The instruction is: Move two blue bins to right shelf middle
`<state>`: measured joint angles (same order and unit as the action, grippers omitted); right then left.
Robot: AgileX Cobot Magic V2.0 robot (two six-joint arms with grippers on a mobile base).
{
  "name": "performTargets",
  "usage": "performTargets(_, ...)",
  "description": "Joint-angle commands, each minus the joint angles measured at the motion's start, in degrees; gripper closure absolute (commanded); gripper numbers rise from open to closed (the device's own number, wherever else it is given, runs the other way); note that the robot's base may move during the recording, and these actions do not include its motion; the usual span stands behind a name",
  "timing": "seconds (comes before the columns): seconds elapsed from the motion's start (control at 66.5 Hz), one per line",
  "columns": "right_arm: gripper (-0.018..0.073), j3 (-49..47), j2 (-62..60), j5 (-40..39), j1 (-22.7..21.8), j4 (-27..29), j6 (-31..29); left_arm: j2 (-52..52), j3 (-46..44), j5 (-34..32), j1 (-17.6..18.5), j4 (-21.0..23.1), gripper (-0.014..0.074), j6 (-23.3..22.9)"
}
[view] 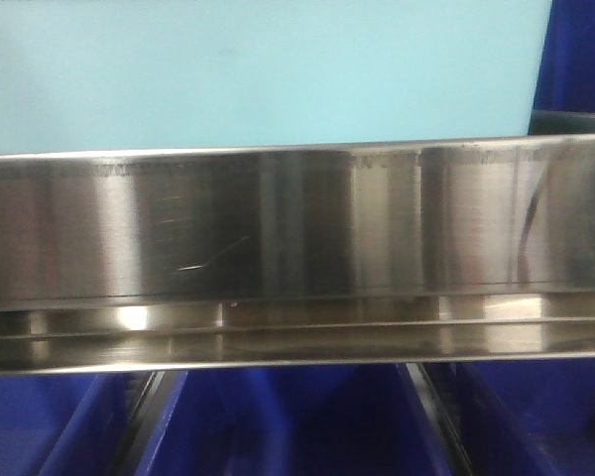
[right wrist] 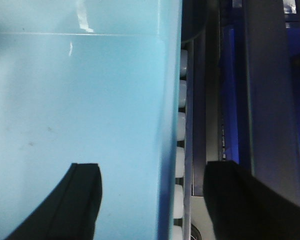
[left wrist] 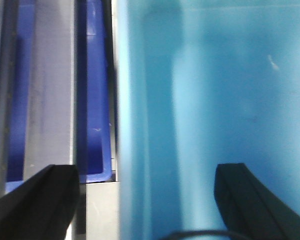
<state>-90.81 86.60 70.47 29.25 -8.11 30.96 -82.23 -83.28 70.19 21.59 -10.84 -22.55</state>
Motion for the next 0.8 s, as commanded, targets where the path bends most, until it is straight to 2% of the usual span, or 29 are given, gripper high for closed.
performTargets(0.0,0.0231,0.19,-0.39,-0.51,0.05,-0.51,-0.42,0.06,0.08,-0.23,-0.30,0.84,0.0143,-0.48)
performTargets(0.331,0.0231,0.19,-0.39,-0.51,0.05,-0.51,-0.42,0.17,0.08,-0.23,-0.30,2.20,0.0143,-0.48)
performTargets(0.602,0.0231,0.19,-0.39,-0.51,0.05,-0.51,-0.42,0.40,0.08,-0.23,-4.64,5.44,0.0143,1.64)
performTargets(0.782,0.0231,0.19,-0.39,-0.51,0.05,-0.51,-0.42,0.40,0.08,-0.23,-4.75,5.74,0.0143,2.00)
